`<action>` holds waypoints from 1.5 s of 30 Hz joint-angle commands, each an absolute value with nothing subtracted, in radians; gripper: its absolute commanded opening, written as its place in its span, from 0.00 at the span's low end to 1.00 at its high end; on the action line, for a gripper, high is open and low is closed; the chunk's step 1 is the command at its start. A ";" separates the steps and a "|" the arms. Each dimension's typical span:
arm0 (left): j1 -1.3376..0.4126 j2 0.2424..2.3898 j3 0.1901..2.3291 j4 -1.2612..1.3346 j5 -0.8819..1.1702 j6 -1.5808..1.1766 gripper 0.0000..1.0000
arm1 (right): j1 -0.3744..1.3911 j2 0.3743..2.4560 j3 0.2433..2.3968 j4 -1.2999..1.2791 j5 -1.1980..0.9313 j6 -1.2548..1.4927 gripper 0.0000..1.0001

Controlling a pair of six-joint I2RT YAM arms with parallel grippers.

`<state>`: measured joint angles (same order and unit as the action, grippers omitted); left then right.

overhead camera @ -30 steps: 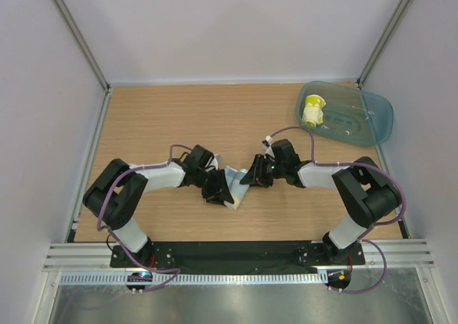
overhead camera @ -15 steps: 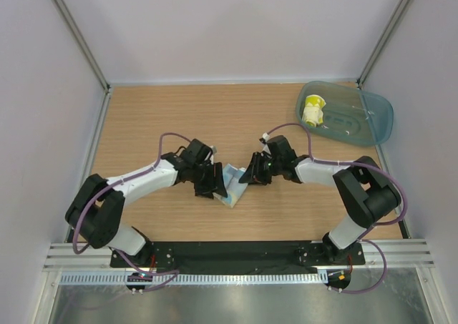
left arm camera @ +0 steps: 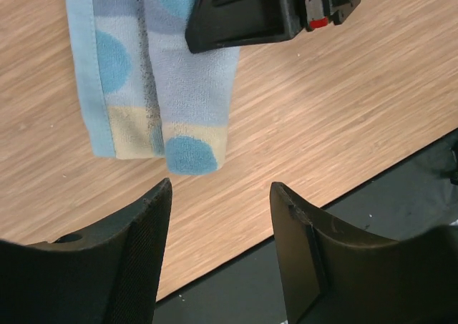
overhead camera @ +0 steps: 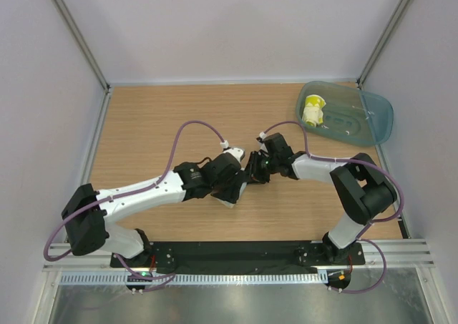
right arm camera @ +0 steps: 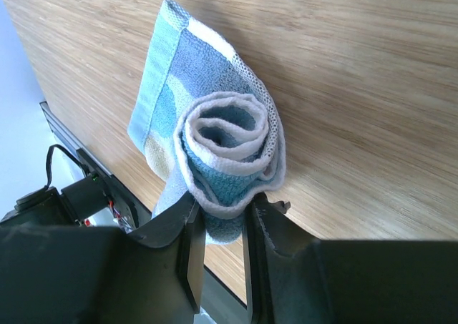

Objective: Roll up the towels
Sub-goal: Roll the towel

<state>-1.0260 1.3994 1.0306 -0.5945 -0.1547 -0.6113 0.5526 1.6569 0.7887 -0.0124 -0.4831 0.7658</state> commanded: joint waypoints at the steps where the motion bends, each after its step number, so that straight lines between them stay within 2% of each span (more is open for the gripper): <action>1: -1.048 1.433 1.066 -0.588 -0.252 -0.563 0.58 | 0.561 1.670 0.825 -0.035 -0.472 0.750 0.27; 20: -1.091 1.647 1.077 -0.473 -0.190 -0.531 0.58 | 0.563 1.687 0.836 -0.058 -0.472 0.735 0.26; 34: -1.085 1.769 1.019 -0.440 -0.223 -0.557 0.57 | 0.563 1.715 0.850 -0.074 -0.483 0.723 0.26; 37: -1.072 1.779 1.023 -0.436 -0.201 -0.554 0.52 | 0.563 1.721 0.851 -0.078 -0.485 0.721 0.26; 41: -1.043 1.819 1.019 -0.431 -0.155 -0.548 0.29 | 0.561 1.724 0.857 -0.092 -0.486 0.715 0.27; 45: -1.032 1.847 1.038 -0.434 -0.115 -0.537 0.16 | 0.561 1.726 0.859 -0.106 -0.486 0.703 0.28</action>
<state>-1.0435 1.7355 1.0706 -0.4908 -0.2157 -0.5346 0.5514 1.7077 0.8448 -0.0463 -0.4793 0.7315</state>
